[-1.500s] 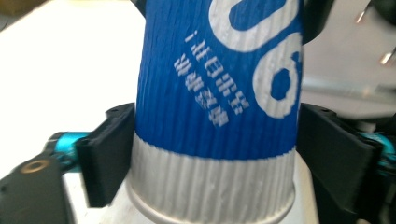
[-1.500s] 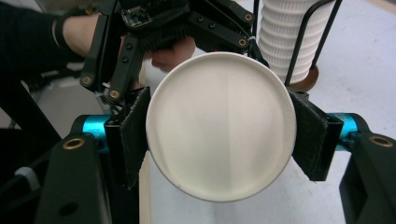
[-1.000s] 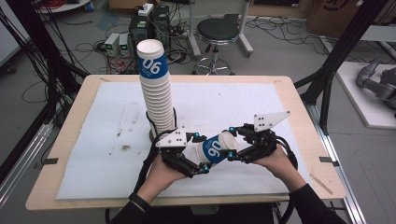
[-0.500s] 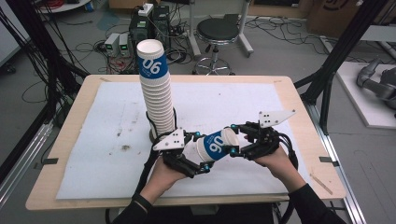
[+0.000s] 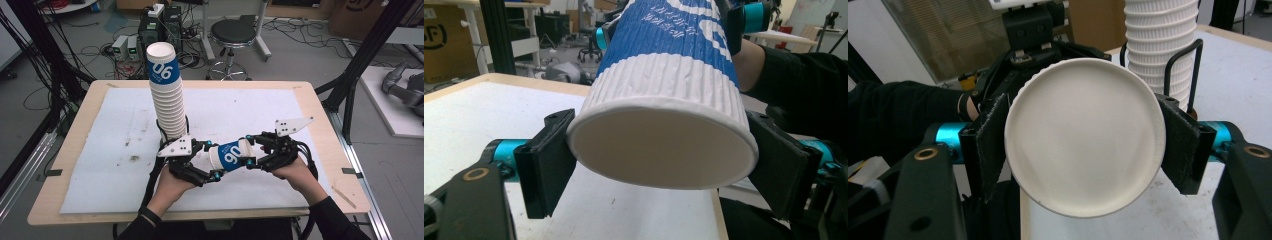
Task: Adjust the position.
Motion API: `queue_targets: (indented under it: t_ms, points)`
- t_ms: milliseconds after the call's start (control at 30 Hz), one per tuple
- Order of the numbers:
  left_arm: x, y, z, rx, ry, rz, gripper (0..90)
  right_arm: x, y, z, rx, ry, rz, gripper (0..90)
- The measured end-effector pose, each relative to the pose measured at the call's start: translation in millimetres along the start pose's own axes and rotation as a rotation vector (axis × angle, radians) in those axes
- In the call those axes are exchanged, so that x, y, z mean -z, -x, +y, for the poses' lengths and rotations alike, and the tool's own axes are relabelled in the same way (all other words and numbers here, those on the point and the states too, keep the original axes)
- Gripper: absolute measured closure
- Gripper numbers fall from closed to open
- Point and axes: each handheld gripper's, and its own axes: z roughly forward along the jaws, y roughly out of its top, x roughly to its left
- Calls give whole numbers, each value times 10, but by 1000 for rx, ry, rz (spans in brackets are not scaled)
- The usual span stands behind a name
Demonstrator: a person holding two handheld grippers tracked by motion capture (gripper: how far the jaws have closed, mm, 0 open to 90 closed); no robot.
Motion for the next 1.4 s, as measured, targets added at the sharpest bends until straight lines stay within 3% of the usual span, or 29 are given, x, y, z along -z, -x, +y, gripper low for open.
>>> queue_targets:
  t_ms: [233,467,600,733,1067,1267,1400]
  points:
    - [-5,19,67,-25,-85,1,201,-9,-13,7,40,-100,-46,217]
    - [-80,59,118,-74,-206,-10,206,-63,-186,75,234,-263,-87,219]
    - [-111,86,138,-94,-238,-12,207,-157,-257,70,305,-372,-120,220]
    - [-105,86,144,-94,-233,-15,208,-189,-242,38,310,-397,-125,266]
    - [-79,72,140,-69,-199,-26,227,-169,-176,4,264,-374,-85,295]
    - [-74,62,130,-56,-184,-36,227,-157,-159,-2,253,-366,-68,289]
    - [-52,48,137,-52,-166,-35,227,-165,-168,-16,267,-386,-83,232]
